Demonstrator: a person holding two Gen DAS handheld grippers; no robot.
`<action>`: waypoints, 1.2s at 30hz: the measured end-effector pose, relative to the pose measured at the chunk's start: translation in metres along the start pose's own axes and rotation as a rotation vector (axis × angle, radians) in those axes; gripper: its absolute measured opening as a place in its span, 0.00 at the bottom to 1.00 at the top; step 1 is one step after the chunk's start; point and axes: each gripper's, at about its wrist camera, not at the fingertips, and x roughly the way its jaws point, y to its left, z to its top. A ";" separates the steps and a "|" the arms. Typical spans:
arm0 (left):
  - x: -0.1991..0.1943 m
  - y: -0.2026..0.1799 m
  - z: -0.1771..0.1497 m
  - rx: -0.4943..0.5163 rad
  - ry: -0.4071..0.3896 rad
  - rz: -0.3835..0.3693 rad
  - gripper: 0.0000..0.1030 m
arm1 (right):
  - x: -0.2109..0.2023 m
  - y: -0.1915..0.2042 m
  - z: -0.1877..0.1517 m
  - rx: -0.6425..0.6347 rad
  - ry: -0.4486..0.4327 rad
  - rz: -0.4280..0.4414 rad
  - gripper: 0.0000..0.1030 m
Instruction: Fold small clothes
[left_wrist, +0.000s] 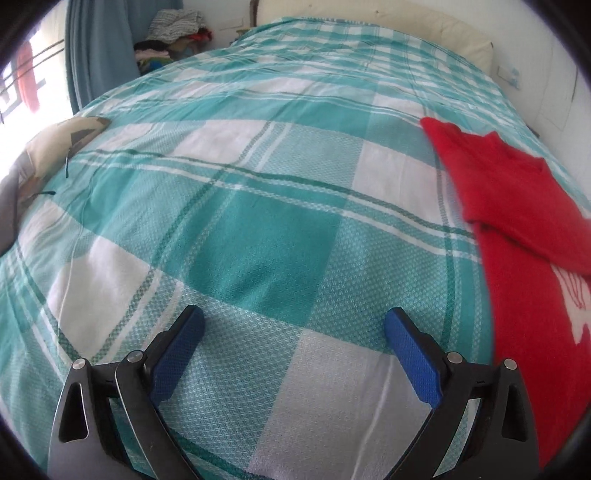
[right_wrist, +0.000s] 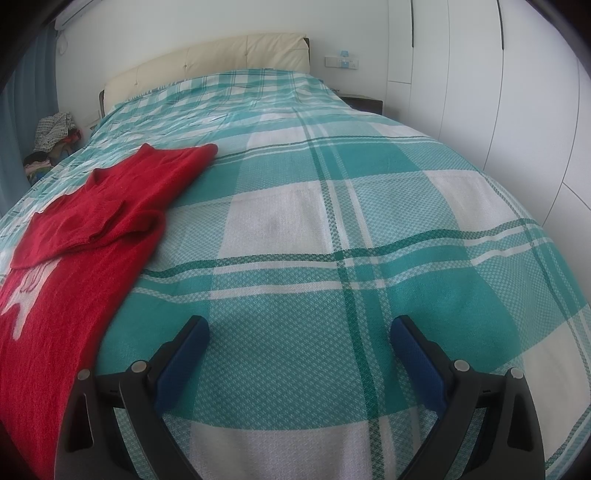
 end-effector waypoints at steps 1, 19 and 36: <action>0.000 0.002 0.001 -0.011 0.001 -0.003 0.99 | 0.000 0.000 0.000 0.000 0.000 0.000 0.95; 0.005 0.000 -0.002 0.001 0.012 -0.005 1.00 | 0.000 0.000 0.000 0.000 0.000 0.000 0.95; 0.005 -0.001 -0.003 0.001 0.013 -0.003 1.00 | 0.000 0.000 0.000 0.000 -0.001 0.000 0.95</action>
